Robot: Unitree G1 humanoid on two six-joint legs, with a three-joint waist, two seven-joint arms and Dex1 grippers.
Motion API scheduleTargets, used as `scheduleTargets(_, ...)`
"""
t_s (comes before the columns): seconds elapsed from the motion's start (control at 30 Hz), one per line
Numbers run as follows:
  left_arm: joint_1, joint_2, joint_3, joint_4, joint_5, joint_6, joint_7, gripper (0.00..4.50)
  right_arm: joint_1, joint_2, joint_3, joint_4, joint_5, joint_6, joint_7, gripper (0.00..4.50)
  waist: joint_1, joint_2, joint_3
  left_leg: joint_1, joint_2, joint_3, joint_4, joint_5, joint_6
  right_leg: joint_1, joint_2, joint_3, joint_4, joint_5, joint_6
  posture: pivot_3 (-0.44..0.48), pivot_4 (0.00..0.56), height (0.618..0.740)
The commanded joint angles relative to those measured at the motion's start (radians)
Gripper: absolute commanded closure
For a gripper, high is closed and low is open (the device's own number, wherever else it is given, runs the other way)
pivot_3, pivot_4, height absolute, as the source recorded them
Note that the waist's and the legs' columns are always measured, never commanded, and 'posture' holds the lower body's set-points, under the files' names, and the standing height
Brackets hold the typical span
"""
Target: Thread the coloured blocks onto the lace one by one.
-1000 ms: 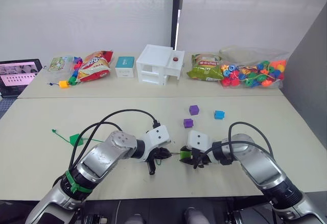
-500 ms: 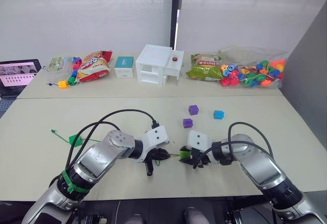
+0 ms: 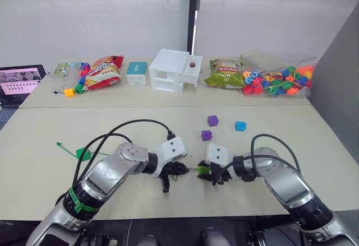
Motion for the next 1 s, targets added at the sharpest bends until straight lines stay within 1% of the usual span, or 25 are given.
scheduleTargets(0.03, -0.008, -0.019, 0.001, -0.021, -0.012, -0.028, -0.005, 4.50, 0.014, -0.008, 0.033, -0.007, 0.009, 0.021, 0.009, 3.18, 0.000, 0.000, 0.000, 0.000, 0.000, 0.000, 0.000, 0.000, 0.000, 0.000, 0.000, 0.000, 0.000, 0.000, 0.000, 0.000, 0.150, 0.740)
scheduleTargets(0.23, -0.029, -0.072, -0.031, 0.025, -0.003, -0.049, -0.012, 4.50, 0.015, -0.010, 0.032, -0.019, 0.014, 0.036, 0.002, 3.18, 0.003, 0.000, 0.000, 0.000, 0.000, 0.000, 0.000, 0.000, 0.000, 0.000, 0.000, 0.000, 0.000, 0.000, 0.000, 0.000, 0.150, 0.740)
scheduleTargets(0.37, -0.040, -0.107, -0.075, 0.088, 0.026, -0.088, -0.020, 4.50, 0.018, -0.010, 0.030, -0.026, 0.019, 0.046, -0.007, 3.18, 0.010, 0.000, 0.000, 0.000, -0.001, 0.000, 0.000, 0.000, 0.000, 0.001, 0.000, 0.000, 0.000, 0.000, 0.000, 0.000, 0.150, 0.740)
scheduleTargets(0.53, -0.079, -0.158, -0.089, 0.129, 0.037, -0.116, -0.035, 4.50, 0.023, -0.011, 0.028, -0.035, 0.021, 0.061, -0.016, 3.18, 0.016, 0.000, -0.001, 0.000, -0.001, 0.000, 0.001, 0.000, 0.000, 0.002, 0.000, 0.000, -0.001, 0.000, 0.000, 0.000, 0.150, 0.740)
scheduleTargets(0.8, -0.104, -0.167, -0.077, 0.118, 0.016, -0.111, -0.070, 4.50, 0.028, -0.010, 0.025, -0.040, 0.027, 0.074, -0.036, 3.18, 0.013, 0.000, -0.001, 0.000, 0.000, 0.000, 0.000, 0.000, 0.000, 0.000, 0.000, 0.000, 0.000, 0.000, 0.000, 0.000, 0.150, 0.740)
scheduleTargets(0.97, -0.098, -0.176, -0.105, 0.172, 0.029, -0.159, -0.109, 4.50, 0.028, -0.002, 0.026, -0.039, 0.027, 0.077, -0.044, 3.18, 0.012, 0.000, -0.001, 0.000, 0.000, 0.000, 0.000, 0.000, 0.000, 0.000, 0.000, 0.000, 0.000, 0.000, 0.000, 0.000, 0.150, 0.740)
scheduleTargets(1.0, -0.096, -0.165, -0.106, 0.180, 0.031, -0.175, -0.127, 4.18, 0.029, -0.001, 0.027, -0.040, 0.026, 0.077, -0.045, 3.18, 0.013, 0.000, -0.001, 0.000, 0.000, 0.000, 0.000, 0.000, 0.000, 0.000, 0.000, 0.000, 0.000, 0.000, 0.000, 0.000, 0.150, 0.740)
